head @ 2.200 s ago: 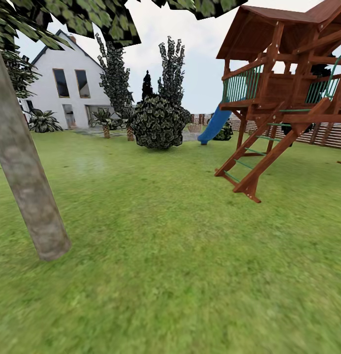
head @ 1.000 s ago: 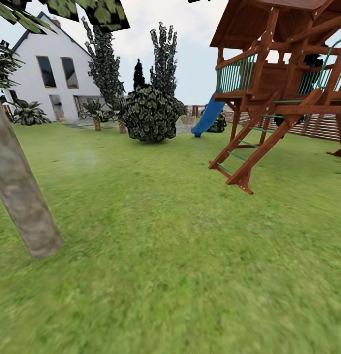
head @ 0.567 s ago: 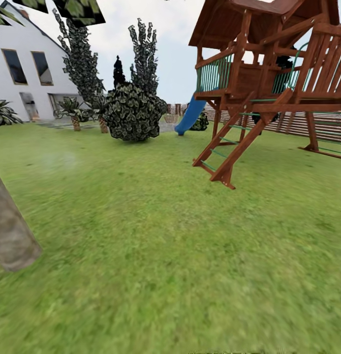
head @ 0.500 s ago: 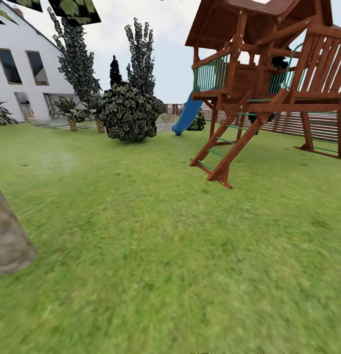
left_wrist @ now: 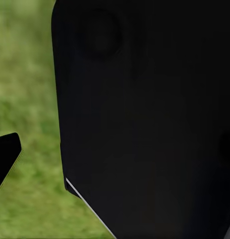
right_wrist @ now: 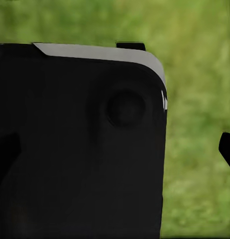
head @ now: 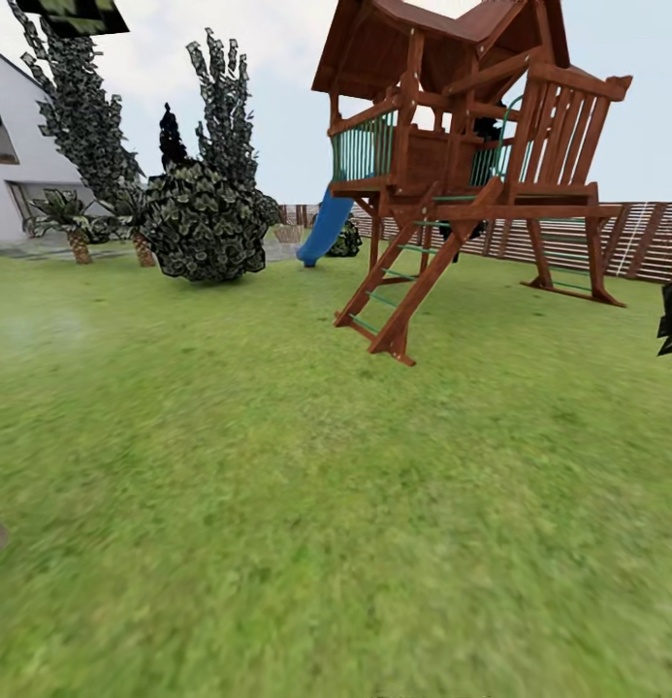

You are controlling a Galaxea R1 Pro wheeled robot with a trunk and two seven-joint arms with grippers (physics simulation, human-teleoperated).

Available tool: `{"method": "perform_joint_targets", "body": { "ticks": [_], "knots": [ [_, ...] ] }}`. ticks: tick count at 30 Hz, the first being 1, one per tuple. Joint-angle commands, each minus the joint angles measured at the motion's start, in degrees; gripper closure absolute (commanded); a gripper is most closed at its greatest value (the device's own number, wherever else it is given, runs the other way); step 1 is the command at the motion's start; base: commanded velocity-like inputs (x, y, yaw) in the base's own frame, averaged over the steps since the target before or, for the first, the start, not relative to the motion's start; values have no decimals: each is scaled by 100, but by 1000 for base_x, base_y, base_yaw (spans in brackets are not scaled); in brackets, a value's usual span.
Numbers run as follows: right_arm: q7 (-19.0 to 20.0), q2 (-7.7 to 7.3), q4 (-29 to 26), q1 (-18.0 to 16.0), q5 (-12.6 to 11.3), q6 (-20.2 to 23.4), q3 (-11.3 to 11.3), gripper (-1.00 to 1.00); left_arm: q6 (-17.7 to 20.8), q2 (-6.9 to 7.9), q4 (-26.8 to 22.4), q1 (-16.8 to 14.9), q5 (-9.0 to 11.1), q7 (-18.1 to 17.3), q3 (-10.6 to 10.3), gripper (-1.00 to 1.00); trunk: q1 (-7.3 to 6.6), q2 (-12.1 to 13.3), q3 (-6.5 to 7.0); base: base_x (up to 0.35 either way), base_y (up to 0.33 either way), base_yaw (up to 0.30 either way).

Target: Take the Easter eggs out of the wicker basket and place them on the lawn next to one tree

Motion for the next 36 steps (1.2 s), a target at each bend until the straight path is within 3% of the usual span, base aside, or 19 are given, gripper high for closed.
{"method": "perform_joint_targets", "body": {
  "ticks": [1,36],
  "knots": [
    [4,-1,7,-5,1,-20,3,-100,-2,0,-2,-1,6,-2,7,-100,0,-3,-5,0,0,-294],
    [1,-7,7,-5,0,-29,-1,-100,-1,0,-2,-1,6,-2,6,-100,0,-3,-5,0,0,-295]
  ]
}}
